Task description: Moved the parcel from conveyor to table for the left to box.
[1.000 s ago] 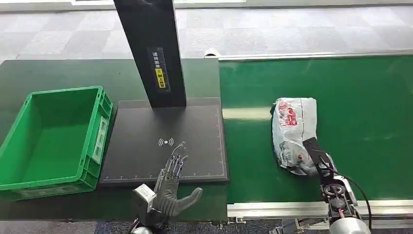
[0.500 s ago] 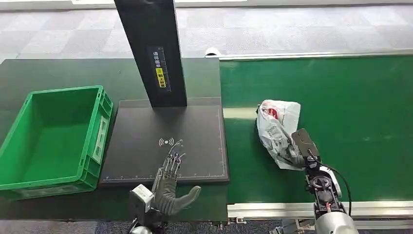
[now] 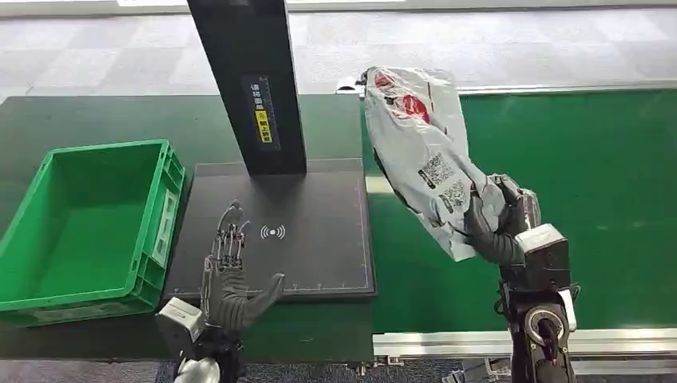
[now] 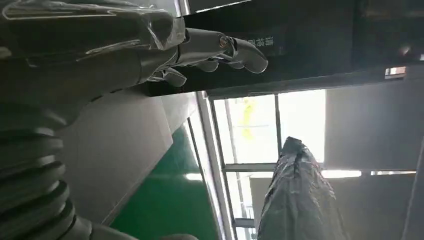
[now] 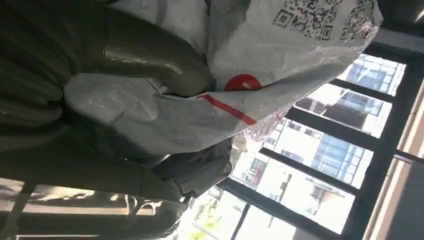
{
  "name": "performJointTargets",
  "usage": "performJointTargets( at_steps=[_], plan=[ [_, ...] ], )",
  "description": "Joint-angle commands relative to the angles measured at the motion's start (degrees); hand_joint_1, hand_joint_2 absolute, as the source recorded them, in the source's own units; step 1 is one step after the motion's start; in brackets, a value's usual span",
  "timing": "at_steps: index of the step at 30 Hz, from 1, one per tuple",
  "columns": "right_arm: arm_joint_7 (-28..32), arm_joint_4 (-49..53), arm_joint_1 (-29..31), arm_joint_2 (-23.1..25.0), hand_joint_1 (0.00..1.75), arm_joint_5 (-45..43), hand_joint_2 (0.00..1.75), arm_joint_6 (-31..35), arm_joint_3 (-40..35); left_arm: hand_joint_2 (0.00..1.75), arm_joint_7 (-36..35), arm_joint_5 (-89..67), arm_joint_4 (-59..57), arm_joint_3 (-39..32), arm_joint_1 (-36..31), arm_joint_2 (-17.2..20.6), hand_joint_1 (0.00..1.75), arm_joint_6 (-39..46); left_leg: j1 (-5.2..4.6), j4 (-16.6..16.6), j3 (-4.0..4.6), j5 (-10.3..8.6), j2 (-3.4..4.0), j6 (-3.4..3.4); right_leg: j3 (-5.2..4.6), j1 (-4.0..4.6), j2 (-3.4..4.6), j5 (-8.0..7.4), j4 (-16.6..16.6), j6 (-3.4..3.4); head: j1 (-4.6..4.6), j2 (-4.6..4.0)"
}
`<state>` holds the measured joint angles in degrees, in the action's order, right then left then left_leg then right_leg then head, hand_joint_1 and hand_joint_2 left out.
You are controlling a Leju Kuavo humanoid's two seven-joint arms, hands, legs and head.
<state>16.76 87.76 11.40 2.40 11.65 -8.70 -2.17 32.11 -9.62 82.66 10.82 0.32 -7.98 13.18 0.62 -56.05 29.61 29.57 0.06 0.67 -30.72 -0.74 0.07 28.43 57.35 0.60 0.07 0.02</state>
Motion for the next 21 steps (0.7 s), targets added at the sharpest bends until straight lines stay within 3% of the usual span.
performJointTargets(
  at_steps=[1,5,6,10,17,21],
  plan=[
    [0.9,4.4,-0.8,-1.9,1.75,-0.2,1.75,0.8,-3.7,1.75,0.5,-0.6,0.5,-2.1,0.4,-0.2,0.00,0.4,0.00,0.0,0.07,-0.06,0.02,-0.03,-0.07,0.01,0.01,-0.09,0.0,-0.03,0.00,0.00],
    [-2.2,6.1,-3.5,-0.2,1.75,2.8,1.75,1.1,-7.3,1.75,0.7,-0.6,3.0,-4.0,0.8,0.4,0.00,1.3,0.02,0.0,0.04,-0.04,0.06,-0.01,-0.08,0.04,0.06,-0.10,0.0,-0.05,-0.02,0.00],
    [-4.7,3.6,-3.1,0.4,1.75,4.0,1.75,0.2,-9.5,1.75,0.7,-0.6,2.6,-4.6,-0.1,0.2,0.00,1.4,0.02,0.0,0.01,-0.04,0.03,-0.01,-0.05,0.03,0.04,-0.08,0.0,-0.05,0.00,0.00],
    [-4.5,-13.5,-0.7,4.2,1.75,3.8,1.75,1.5,-17.5,1.75,0.2,-0.6,1.1,-5.6,-3.0,-0.1,0.00,2.0,0.08,0.1,-0.11,-0.08,0.25,0.00,0.01,0.10,0.26,-0.20,-0.1,-0.06,0.00,0.00],
    [-5.5,-14.3,-0.7,3.8,1.75,1.9,1.75,1.5,-18.5,1.75,0.1,-0.6,1.9,-5.8,-2.4,0.2,0.00,2.8,0.11,0.0,0.01,-0.14,0.02,0.04,0.00,0.12,0.03,-0.09,0.0,-0.01,0.02,0.00],
    [-7.3,-20.8,1.7,5.4,1.75,4.3,1.75,3.8,-18.8,1.75,0.4,0.8,1.1,-7.0,-3.2,2.7,0.00,5.5,0.09,0.1,-0.01,-0.15,0.10,0.06,0.00,0.09,0.11,-0.11,0.0,-0.03,0.02,0.00]
  ],
)
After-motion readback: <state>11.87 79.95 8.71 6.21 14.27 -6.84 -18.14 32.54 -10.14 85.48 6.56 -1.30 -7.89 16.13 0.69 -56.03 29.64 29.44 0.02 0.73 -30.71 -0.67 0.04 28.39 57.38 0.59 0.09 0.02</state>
